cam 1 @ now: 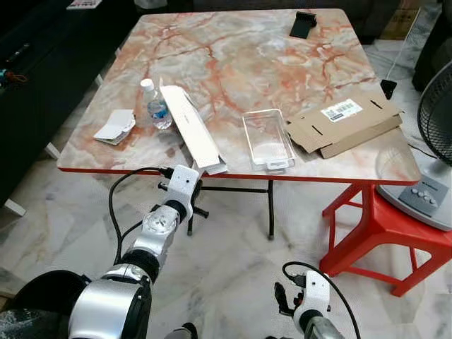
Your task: Picking trash to rubbish bin
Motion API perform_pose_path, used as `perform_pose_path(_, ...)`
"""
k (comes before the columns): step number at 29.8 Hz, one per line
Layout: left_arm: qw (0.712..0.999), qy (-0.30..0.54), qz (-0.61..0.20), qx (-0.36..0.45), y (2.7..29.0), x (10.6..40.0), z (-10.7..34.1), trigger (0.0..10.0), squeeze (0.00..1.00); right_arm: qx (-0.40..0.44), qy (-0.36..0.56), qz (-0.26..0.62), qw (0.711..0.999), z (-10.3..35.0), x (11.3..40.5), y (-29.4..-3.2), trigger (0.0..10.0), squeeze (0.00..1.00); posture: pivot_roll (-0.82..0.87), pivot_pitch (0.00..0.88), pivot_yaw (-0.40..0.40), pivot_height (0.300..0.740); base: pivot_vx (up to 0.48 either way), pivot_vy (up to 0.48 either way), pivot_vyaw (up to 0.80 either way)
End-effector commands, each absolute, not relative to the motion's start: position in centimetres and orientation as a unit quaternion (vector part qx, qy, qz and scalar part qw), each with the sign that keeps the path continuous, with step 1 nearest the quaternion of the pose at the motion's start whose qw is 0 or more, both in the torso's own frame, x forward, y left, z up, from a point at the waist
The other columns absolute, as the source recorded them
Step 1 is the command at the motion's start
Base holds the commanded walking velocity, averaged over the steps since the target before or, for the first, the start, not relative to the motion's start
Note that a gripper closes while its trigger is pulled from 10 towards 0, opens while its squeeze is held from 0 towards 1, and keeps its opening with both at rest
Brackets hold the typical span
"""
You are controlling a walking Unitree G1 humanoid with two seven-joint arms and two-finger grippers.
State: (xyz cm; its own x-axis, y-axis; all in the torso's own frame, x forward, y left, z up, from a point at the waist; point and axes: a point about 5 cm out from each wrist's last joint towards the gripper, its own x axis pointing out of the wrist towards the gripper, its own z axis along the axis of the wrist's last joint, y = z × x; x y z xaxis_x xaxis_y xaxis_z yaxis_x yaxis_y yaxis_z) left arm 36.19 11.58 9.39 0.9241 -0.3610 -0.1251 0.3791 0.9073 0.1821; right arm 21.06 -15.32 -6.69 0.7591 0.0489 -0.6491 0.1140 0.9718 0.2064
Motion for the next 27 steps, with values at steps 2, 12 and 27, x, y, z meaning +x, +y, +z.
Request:
perform_pose_path(2, 0.966, 0.044, -0.207, 0.151, 12.1, 35.7, 8.8, 10.0, 0.00, 0.117, 0.366, -0.015, 0.923, -7.2, 20.3, -15.0, 10.0, 0.00, 0.05, 0.077, 0.059, 0.740, 0.000, 0.000, 0.00)
perform_pose_path(12, 0.928, 0.020, -0.238, 0.285, 13.1, 35.8, 9.5, 10.0, 0.00, 0.116, 0.370, -0.013, 0.922, -7.4, 20.0, -14.9, 10.0, 0.00, 0.05, 0.066, 0.059, 0.740, 0.000, 0.000, 0.00)
perform_pose_path(27, 0.890, -0.062, -0.189, 0.411, 14.9, 36.0, 11.4, 10.0, 0.00, 0.117, 0.370, -0.005, 0.921, -7.4, 20.0, -14.4, 10.0, 0.00, 0.06, 0.057, 0.060, 0.740, 0.000, 0.000, 0.00)
